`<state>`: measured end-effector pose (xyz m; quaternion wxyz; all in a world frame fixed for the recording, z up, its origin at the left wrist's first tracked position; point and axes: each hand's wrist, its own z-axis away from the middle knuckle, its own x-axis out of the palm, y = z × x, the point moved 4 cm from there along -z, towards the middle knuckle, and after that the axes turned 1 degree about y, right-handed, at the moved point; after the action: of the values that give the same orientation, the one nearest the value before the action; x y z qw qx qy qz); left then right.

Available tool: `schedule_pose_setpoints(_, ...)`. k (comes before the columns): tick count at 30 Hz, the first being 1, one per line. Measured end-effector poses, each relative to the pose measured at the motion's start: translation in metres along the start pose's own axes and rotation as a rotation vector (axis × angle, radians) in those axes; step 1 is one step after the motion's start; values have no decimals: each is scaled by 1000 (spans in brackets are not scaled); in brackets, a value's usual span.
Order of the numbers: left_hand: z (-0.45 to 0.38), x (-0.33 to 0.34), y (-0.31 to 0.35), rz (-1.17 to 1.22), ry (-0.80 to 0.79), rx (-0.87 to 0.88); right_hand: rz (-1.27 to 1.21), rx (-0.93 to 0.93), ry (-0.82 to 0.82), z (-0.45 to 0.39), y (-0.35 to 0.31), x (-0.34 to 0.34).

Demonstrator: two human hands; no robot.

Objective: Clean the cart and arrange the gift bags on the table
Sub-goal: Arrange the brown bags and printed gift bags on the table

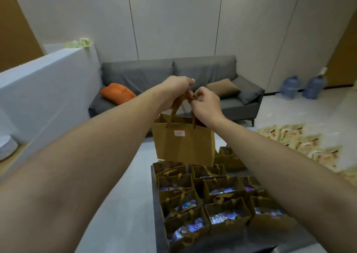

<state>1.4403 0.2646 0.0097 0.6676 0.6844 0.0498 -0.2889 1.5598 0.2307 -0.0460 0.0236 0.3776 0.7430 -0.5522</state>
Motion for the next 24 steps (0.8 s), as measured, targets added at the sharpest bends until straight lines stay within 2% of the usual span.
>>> schedule_pose_setpoints(3,-4,32,8,30,-92,39,71,26,43,-6,18,-32)
schedule_pose_setpoints(6,-15,58,12,-8,-35,81,73,108,57,-5,47,-56)
schedule_pose_setpoints(9,-33,84,10,-50,-25,60,73,207,0,-6,87,-77)
schedule_pose_setpoints(15,-82,157,-4,-195,-103,-7,156,319,-140,-19,169,-110)
schedule_pose_setpoints(18,-108,195,-20,-292,-150,-24,324,328,-275,-36,211,-118)
schedule_pose_setpoints(21,-131,225,-34,-360,-184,-50,627,285,-523,-55,252,-116)
schedule_pose_setpoints(24,-153,248,-50,-372,-191,-119,808,272,-741,-70,287,-114)
